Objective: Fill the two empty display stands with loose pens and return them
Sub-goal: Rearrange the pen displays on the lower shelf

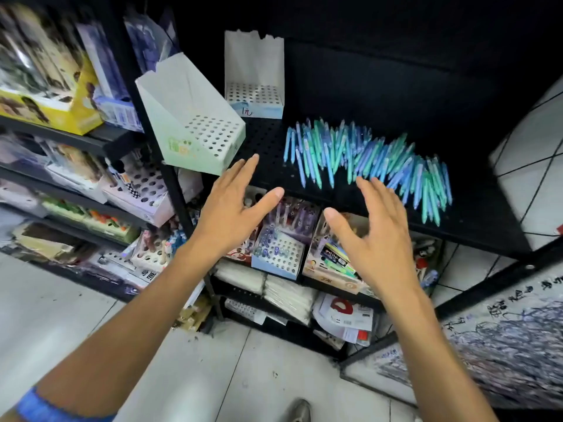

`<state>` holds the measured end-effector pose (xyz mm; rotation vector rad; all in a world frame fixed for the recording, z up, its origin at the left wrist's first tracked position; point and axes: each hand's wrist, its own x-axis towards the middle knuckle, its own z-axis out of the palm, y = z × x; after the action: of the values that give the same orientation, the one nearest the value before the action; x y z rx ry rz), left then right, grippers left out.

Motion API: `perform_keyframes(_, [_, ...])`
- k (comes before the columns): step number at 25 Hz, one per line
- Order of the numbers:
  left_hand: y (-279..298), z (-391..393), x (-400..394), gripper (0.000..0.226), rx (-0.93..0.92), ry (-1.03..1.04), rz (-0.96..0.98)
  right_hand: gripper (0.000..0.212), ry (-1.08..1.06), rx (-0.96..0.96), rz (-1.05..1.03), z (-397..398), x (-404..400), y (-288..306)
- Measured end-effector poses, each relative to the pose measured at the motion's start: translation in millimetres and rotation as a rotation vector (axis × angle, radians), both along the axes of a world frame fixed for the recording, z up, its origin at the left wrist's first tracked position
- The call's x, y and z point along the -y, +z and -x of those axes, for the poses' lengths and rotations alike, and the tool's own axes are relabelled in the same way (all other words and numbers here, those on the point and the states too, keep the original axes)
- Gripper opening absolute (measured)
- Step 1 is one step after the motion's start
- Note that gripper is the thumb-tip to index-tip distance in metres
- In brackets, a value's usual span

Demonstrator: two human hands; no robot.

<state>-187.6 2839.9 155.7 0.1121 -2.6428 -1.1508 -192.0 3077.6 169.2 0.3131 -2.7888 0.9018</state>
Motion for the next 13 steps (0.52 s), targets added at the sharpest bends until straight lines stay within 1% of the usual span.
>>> perform_keyframes(3, [-18,-41,13,0.077,0.004,-0.034,-0.001,0.078,-0.02,-0.001,-0.007,-48,20,-28])
perform_keyframes(7, [-56,-69,18,0.079,0.125,-0.071,0.013,0.085,-0.009,0.093,-0.089,-82,40,-70])
perform_keyframes(10, [-90,-71,21,0.083,0.184,-0.082,0.048,0.087,0.002,0.171,-0.153,-80,47,-101])
perform_keyframes(13, [-119,-56,25,0.084,0.206,-0.071,0.044,0.09,-0.001,0.217,-0.21,-56,51,-129])
